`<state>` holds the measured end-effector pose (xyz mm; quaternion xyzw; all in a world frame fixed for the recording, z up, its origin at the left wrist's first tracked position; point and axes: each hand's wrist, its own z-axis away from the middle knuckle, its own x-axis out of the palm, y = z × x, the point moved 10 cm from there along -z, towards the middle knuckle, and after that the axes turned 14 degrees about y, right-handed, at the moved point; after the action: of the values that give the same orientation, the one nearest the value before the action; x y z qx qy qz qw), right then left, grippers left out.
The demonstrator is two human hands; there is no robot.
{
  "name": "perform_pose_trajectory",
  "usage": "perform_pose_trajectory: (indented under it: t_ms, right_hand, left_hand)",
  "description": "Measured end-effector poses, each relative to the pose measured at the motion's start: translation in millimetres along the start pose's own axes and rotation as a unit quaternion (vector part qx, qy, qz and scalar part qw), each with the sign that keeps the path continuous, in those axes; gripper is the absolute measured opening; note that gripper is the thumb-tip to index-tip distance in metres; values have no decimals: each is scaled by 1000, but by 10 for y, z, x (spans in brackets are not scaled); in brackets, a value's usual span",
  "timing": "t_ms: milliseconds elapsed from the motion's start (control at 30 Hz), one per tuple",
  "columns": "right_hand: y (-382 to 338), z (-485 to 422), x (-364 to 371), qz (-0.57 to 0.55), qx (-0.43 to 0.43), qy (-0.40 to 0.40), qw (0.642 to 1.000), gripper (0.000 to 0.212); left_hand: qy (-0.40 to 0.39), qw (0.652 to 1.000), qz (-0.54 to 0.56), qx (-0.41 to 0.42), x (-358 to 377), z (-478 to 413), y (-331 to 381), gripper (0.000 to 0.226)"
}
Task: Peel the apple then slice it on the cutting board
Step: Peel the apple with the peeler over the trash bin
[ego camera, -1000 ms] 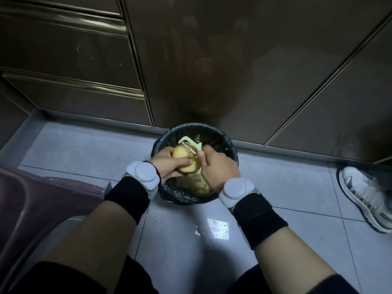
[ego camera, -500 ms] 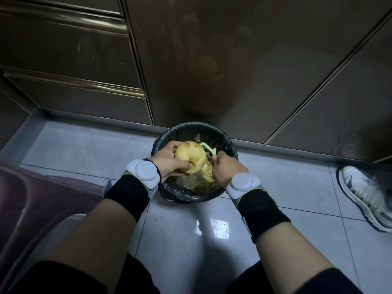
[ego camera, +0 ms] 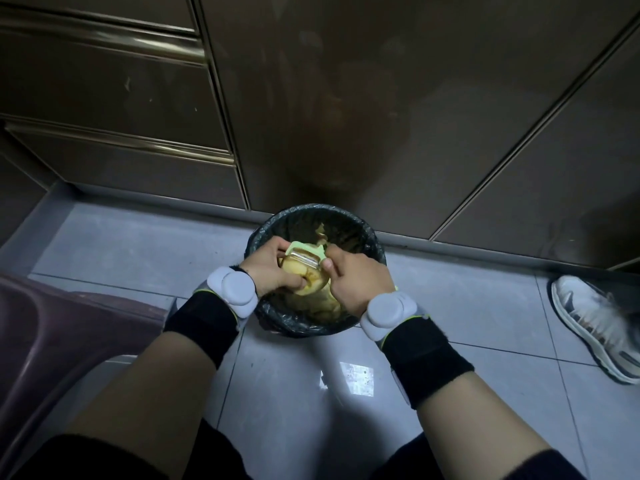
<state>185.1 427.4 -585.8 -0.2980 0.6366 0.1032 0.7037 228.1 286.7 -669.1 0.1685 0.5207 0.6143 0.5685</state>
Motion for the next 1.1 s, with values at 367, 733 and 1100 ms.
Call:
perform_pose_trajectory:
  t_ms: [367,733,1100]
  right_hand:
    - [622,112,339,42,162,-126,978,26]
    - [241,-4,14,-38,53,-5,998,23]
    - [157,-27,13,13,54,6,998,21]
  left_hand:
    - [-64,997,18,31,86,106,94,71]
    - [-32,999,-32,-15,-11,-17,-148,77]
    - [-46,999,-1,9,5,81,-22,66]
